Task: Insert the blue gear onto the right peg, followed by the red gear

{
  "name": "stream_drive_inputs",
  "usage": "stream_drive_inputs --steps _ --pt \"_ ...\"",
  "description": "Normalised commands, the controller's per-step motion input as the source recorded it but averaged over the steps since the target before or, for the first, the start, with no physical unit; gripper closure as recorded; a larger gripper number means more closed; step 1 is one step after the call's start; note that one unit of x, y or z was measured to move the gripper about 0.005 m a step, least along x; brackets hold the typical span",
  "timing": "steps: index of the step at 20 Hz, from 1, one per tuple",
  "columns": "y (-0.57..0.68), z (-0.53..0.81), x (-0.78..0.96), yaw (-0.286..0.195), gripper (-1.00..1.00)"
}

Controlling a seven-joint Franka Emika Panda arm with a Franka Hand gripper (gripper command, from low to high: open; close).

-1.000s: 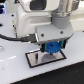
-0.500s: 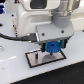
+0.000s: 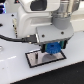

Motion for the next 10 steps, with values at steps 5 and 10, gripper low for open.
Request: stream_drive_inputs --steps 5,10 --pt "0.01 0.15 0.16 0.0 1.0" --pt "0.0 0.15 0.09 0.0 1.0"
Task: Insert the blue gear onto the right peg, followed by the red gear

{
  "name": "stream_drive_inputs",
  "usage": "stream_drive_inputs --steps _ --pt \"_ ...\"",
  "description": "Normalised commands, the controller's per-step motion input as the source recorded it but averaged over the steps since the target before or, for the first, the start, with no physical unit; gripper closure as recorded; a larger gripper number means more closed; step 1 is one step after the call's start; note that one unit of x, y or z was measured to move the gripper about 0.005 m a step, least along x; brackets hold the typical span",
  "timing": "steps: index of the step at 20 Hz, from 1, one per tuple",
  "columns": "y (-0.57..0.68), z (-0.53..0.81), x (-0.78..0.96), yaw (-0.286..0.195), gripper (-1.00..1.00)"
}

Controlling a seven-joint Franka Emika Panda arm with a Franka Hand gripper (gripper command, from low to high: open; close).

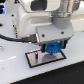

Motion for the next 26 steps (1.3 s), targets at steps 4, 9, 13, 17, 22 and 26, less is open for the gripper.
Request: stream_drive_inputs --steps 4,9,13,17,22,26 --pt "0.0 0.03 0.14 0.0 1.0" --pt "-0.01 0.02 0.24 0.0 1.0" --pt "-0.03 0.05 0.2 0.0 1.0" --pt "0.0 -0.01 0.06 0.0 1.0" --pt "-0.01 -0.04 0.01 0.0 1.0" --pt "-0.04 0.24 0.04 0.0 1.0"
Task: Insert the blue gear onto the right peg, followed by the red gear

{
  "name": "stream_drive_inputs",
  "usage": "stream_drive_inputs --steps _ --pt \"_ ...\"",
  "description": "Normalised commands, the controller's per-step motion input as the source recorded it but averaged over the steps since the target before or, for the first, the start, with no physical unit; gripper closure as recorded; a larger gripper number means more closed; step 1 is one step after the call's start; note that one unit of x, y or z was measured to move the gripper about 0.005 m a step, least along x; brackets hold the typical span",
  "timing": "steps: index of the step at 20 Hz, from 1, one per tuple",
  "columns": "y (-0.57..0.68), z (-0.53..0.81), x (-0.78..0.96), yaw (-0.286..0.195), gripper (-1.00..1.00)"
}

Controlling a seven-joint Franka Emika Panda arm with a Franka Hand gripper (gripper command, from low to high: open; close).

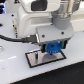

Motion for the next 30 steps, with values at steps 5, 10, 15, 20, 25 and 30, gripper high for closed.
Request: stream_drive_inputs --steps 5,10,15,20,25,30 --pt "-0.03 0.14 0.13 0.0 1.0" --pt "0.0 0.16 0.35 0.0 1.0" --pt "-0.01 0.0 0.28 0.0 1.0" --pt "-0.05 -0.05 0.21 0.0 1.0" --pt "0.0 -0.15 0.21 0.0 1.0" --pt "0.0 -0.12 0.19 0.0 1.0"
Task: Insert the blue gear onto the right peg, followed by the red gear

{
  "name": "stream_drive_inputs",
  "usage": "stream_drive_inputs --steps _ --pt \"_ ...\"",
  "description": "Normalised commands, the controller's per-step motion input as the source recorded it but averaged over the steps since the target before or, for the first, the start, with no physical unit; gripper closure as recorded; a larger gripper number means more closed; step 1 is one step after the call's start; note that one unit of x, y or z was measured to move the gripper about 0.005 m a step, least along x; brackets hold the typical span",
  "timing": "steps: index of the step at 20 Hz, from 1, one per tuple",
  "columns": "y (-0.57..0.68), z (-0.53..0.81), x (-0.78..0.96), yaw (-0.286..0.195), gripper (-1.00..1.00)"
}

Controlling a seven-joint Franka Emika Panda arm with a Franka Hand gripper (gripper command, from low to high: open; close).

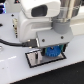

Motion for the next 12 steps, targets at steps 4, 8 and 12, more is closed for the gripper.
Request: stream_drive_inputs --steps 4,8,12 --pt "0.0 -0.21 0.12 0.0 1.0" --pt "0.01 -0.11 0.09 0.0 1.0" --pt "0.04 0.01 0.02 0.0 -1.0"
